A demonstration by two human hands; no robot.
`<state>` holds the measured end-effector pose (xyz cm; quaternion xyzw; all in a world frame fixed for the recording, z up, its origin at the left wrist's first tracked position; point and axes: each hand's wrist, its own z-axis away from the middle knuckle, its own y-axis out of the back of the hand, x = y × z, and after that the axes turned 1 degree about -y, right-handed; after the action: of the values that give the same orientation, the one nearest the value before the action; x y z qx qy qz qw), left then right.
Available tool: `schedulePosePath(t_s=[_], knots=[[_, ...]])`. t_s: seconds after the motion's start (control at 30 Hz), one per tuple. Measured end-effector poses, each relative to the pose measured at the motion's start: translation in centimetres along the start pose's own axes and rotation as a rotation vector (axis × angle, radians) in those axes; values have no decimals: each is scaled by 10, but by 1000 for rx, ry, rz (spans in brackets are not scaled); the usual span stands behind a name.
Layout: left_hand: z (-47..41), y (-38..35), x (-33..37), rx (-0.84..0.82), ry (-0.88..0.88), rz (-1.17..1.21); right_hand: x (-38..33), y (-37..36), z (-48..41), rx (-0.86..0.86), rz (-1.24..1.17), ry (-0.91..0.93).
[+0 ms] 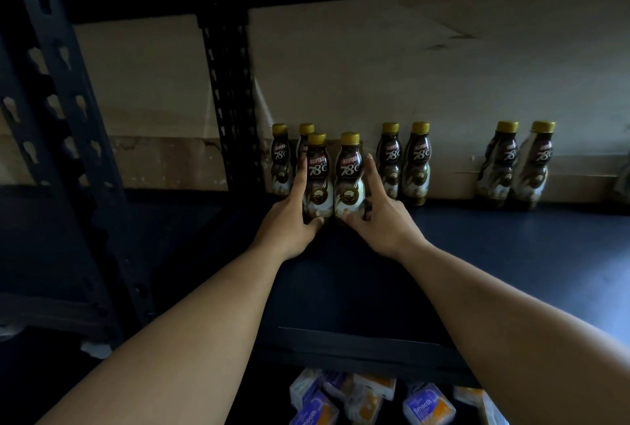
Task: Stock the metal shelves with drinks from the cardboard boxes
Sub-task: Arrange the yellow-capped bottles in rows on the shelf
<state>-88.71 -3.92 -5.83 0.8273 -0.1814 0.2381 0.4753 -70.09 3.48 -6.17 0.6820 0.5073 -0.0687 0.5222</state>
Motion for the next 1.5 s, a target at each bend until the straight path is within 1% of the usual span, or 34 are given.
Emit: schedulePosePath(t_s=[0.1,0.2,0.53,0.67,0.83,0.9,1.0,1.07,1.13,1.27,1.33,1.4,1.5], knots=[[1,1,1,3,-22,18,1,0,0,-2,-30,31],[3,2,3,10,-30,19,1,0,0,1,5,47],[2,0,4,-5,-26,-74,0,0,1,8,47,-2],[3,1,4,1,-38,-54,-1,0,2,4,48,16],[7,3,6,-9,-47,-6,-5,4,6,37,-15,20],[12,7,7,-5,-44,22,-7,9,8,23,-52,-19],[26,16,11,-2,-18,33,-8,22,18,-65,-52,-143],[41,22,15,-19,14,26,-10,35,34,-112,-61,-176],[60,28,22,-40,29,36,-13,51,55,-154,-62,-167],[111,36,48,-41,-9,135,-23,80,116,-268,1,-115],[147,31,61,-31,-25,167,-28,91,154,-268,58,-76],[185,19,69,-1,-59,153,-30,100,192,-231,121,-38],[232,-5,78,30,-91,157,-26,108,244,-187,148,-9]])
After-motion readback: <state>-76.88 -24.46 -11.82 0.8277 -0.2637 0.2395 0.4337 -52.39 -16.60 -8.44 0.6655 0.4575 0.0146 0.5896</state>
